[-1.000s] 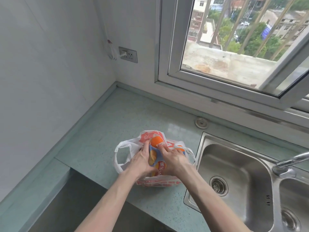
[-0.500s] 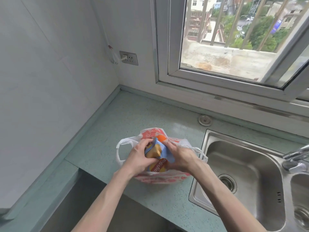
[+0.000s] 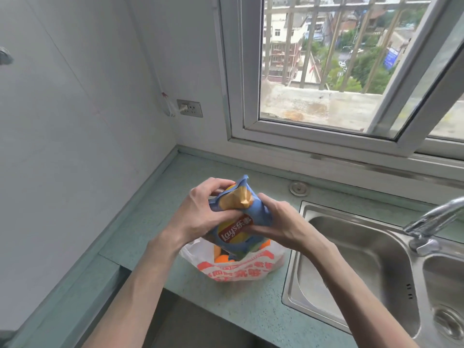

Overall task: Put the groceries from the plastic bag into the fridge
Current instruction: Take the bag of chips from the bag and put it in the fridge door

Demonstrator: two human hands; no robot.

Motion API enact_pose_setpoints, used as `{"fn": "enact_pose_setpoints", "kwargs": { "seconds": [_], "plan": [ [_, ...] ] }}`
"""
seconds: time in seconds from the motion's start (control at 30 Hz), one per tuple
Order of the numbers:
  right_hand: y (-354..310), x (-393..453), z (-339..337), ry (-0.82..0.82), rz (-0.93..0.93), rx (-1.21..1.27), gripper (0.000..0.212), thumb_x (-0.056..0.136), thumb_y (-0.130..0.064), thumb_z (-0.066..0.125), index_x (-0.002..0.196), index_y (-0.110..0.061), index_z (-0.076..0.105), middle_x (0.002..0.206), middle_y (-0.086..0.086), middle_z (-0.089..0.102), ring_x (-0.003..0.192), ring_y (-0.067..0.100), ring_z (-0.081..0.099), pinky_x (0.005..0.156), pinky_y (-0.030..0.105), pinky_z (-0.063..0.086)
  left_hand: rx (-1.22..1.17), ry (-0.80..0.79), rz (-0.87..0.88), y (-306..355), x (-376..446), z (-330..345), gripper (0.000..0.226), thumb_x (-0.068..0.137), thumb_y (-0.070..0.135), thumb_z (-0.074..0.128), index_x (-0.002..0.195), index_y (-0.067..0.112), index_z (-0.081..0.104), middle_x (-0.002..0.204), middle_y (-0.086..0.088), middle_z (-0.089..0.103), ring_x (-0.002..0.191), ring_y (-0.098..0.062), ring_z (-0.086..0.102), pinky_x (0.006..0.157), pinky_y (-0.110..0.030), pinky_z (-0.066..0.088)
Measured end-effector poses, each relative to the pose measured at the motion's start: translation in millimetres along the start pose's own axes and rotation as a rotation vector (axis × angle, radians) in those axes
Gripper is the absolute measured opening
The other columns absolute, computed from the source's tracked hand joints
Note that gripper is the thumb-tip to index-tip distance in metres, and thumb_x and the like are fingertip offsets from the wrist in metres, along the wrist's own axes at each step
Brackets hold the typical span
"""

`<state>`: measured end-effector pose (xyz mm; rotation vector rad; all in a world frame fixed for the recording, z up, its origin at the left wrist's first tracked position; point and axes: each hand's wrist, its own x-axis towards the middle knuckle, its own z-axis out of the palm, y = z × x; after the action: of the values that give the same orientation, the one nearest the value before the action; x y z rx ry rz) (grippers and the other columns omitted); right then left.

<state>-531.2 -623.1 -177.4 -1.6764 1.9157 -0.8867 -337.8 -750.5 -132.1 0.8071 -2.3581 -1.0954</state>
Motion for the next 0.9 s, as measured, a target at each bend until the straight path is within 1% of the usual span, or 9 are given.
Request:
{"fn": "enact_pose_setpoints", "kwargs": {
  "seconds": [0.13, 0.2, 0.3, 0.37, 0.47, 0.57, 0.7, 0.77, 0.9],
  "plan": [
    [-15.4, -25.5, -14.3, 0.07, 0.042, 0.016, 0.037, 0.082, -0.053, 0.082, 0.089, -0.035, 0.05, 0.075, -0.014, 0.059, 0.067, 0.007, 0.056, 0.053, 0.025, 0.045, 0.021, -0.078, -0.04, 13.3, -4.7, -8.2, 0.063, 0.064, 0.059, 0.09, 0.121, 0.045, 0.065, 0.112, 0.022, 0.07, 0.103, 0.005, 0.066, 0.088, -0.03, 0.061],
    [-18.4, -40.2, -19.6, 0.106, 0.071, 0.061, 0.038, 0.081, -0.053, 0.082, 0.093, -0.03, 0.055, 0.08, -0.011, 0.062, 0.069, 0.012, 0.058, 0.058, 0.037, 0.053, 0.041, -0.171, -0.056, 22.0, -5.5, -8.6, 0.061, 0.061, 0.063, 0.089, 0.115, 0.047, 0.065, 0.103, 0.02, 0.073, 0.094, 0.004, 0.07, 0.082, -0.032, 0.063],
    [-25.8, -65.9, -24.1, 0.159, 0.126, 0.177, 0.045, 0.081, -0.053, 0.083, 0.11, -0.026, 0.063, 0.096, -0.006, 0.072, 0.084, 0.018, 0.069, 0.071, 0.045, 0.059, 0.08, -0.274, -0.03, 35.2, -5.4, -8.2, 0.056, 0.059, 0.065, 0.088, 0.104, 0.041, 0.067, 0.091, 0.016, 0.075, 0.084, -0.003, 0.073, 0.074, -0.038, 0.063],
    [-35.1, -83.8, -25.5, 0.234, 0.16, 0.279, 0.043, 0.082, -0.042, 0.086, 0.115, -0.025, 0.065, 0.102, -0.006, 0.075, 0.091, 0.015, 0.073, 0.076, 0.043, 0.062, 0.05, -0.307, -0.001, 42.6, -4.7, -12.7, 0.057, 0.057, 0.064, 0.089, 0.104, 0.038, 0.068, 0.092, 0.013, 0.076, 0.087, -0.008, 0.074, 0.079, -0.042, 0.063],
    [-50.3, -101.0, -24.5, 0.345, 0.187, 0.403, 0.042, 0.083, -0.029, 0.087, 0.119, -0.025, 0.067, 0.108, -0.003, 0.077, 0.098, 0.016, 0.075, 0.079, 0.044, 0.064, -0.072, -0.332, 0.041, 52.0, -8.6, -22.1, 0.054, 0.061, 0.044, 0.096, 0.108, 0.036, 0.07, 0.097, 0.007, 0.077, 0.091, -0.012, 0.075, 0.084, -0.044, 0.063],
    [-66.5, -107.6, -22.4, 0.439, 0.192, 0.459, 0.041, 0.083, -0.026, 0.087, 0.119, -0.023, 0.066, 0.107, 0.001, 0.077, 0.1, 0.021, 0.075, 0.081, 0.048, 0.064, -0.17, -0.305, 0.079, 56.7, -15.9, -29.6, 0.056, 0.065, 0.029, 0.098, 0.112, 0.035, 0.068, 0.098, 0.001, 0.076, 0.09, -0.015, 0.076, 0.081, -0.041, 0.064],
    [-87.2, -123.3, -12.9, 0.522, 0.22, 0.5, 0.037, 0.085, -0.022, 0.086, 0.115, -0.019, 0.066, 0.106, 0.004, 0.077, 0.099, 0.024, 0.075, 0.081, 0.049, 0.064, -0.31, -0.277, 0.113, 54.6, -30.9, -36.8, 0.056, 0.068, 0.02, 0.095, 0.116, 0.029, 0.067, 0.097, 0.001, 0.077, 0.09, -0.02, 0.076, 0.077, -0.04, 0.065],
    [-95.0, -134.5, -7.0, 0.567, 0.24, 0.544, 0.036, 0.085, -0.019, 0.085, 0.114, -0.015, 0.065, 0.106, 0.006, 0.077, 0.099, 0.025, 0.075, 0.082, 0.048, 0.064, -0.362, -0.274, 0.136, 54.9, -38.6, -31.7, 0.056, 0.069, 0.02, 0.096, 0.116, 0.027, 0.067, 0.097, 0.0, 0.077, 0.091, -0.022, 0.076, 0.079, -0.043, 0.064],
    [-109.6, -162.5, 7.3, 0.722, 0.277, 0.63, 0.032, 0.086, -0.013, 0.081, 0.114, -0.013, 0.067, 0.104, 0.006, 0.079, 0.097, 0.025, 0.076, 0.08, 0.041, 0.064, -0.52, -0.265, 0.155, 54.9, -57.6, -4.0, 0.054, 0.065, 0.038, 0.091, 0.113, 0.027, 0.07, 0.106, -0.001, 0.078, 0.1, -0.023, 0.075, 0.085, -0.045, 0.063]
  ]
}}
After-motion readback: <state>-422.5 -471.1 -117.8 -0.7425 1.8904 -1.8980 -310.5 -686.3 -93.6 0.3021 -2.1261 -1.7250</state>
